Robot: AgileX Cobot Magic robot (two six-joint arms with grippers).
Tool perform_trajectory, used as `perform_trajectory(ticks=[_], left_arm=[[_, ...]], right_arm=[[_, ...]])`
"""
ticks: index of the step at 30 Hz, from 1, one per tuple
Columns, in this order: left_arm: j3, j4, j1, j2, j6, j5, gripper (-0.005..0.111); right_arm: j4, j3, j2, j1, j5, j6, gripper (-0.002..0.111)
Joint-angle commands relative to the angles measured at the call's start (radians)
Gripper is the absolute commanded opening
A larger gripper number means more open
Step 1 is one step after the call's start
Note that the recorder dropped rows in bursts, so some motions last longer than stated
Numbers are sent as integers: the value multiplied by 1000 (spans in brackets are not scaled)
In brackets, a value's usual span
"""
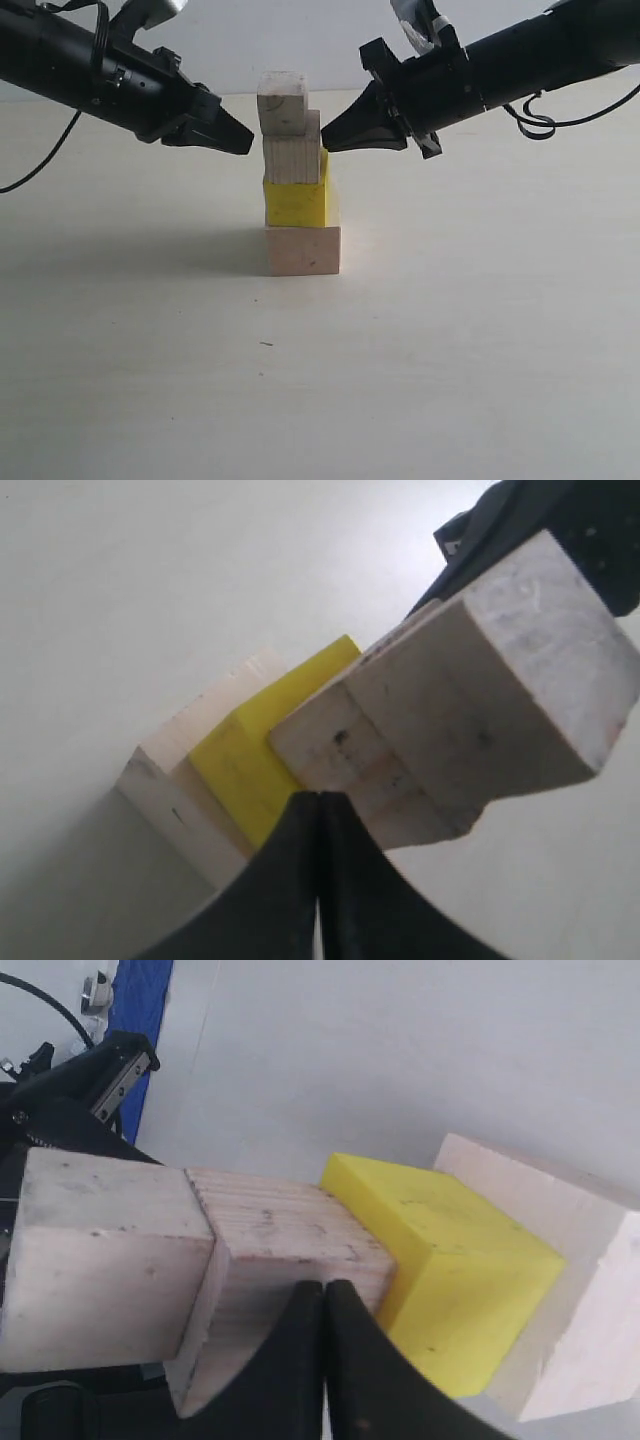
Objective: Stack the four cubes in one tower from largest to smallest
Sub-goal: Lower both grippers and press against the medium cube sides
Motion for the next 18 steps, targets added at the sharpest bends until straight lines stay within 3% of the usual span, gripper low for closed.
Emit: perform_trajectory(ticks=[1,5,18], left_arm=[[0,-12,-9,-1,-1,6,0],[0,-6,-9,-1,-1,-1,0],[0,-28,-9,46,3,18,0]], right_arm=[[-21,-11,0,2,2,-1,0],[-120,-11,0,2,-71,66,0],[-81,-11,25,2,-103,59,0]])
